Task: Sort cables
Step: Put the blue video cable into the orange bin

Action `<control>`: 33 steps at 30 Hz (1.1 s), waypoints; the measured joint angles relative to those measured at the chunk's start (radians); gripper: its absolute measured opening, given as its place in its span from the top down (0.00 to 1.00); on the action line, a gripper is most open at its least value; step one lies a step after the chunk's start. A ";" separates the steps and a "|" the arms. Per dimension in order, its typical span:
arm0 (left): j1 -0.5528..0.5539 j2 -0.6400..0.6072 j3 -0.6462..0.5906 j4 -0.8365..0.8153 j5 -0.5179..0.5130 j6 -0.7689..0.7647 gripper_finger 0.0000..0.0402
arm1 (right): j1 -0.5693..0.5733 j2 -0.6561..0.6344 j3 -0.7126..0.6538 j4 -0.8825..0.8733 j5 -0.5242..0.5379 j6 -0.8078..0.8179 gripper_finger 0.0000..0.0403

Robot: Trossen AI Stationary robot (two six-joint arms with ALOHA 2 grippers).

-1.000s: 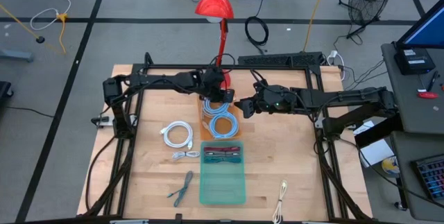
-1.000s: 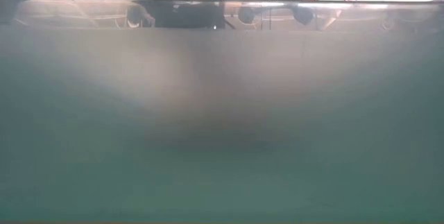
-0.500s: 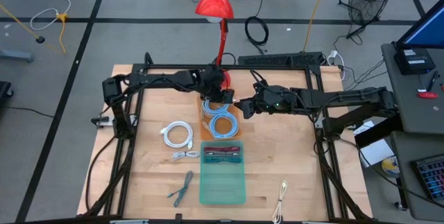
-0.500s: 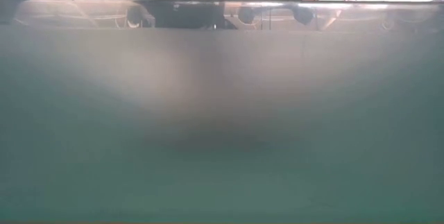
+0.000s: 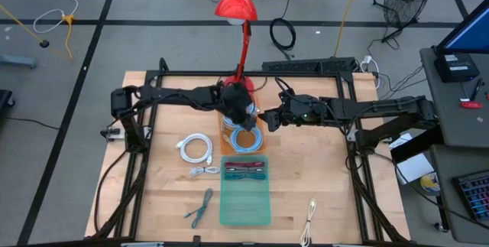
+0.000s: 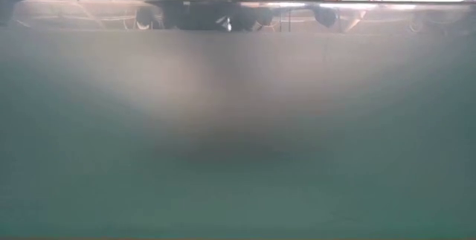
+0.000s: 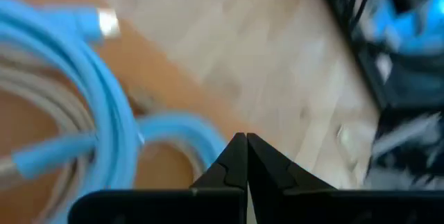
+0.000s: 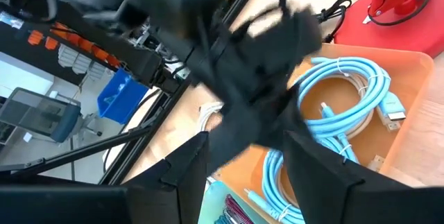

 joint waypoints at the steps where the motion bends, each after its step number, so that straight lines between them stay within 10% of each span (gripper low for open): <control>1: 0.013 0.000 -0.010 0.033 0.003 -0.024 1.00 | 0.000 0.000 0.000 0.000 0.000 0.000 0.57; 33: 0.138 0.067 -0.132 0.057 0.014 -0.126 1.00 | 0.013 0.000 0.000 0.001 0.002 0.010 0.57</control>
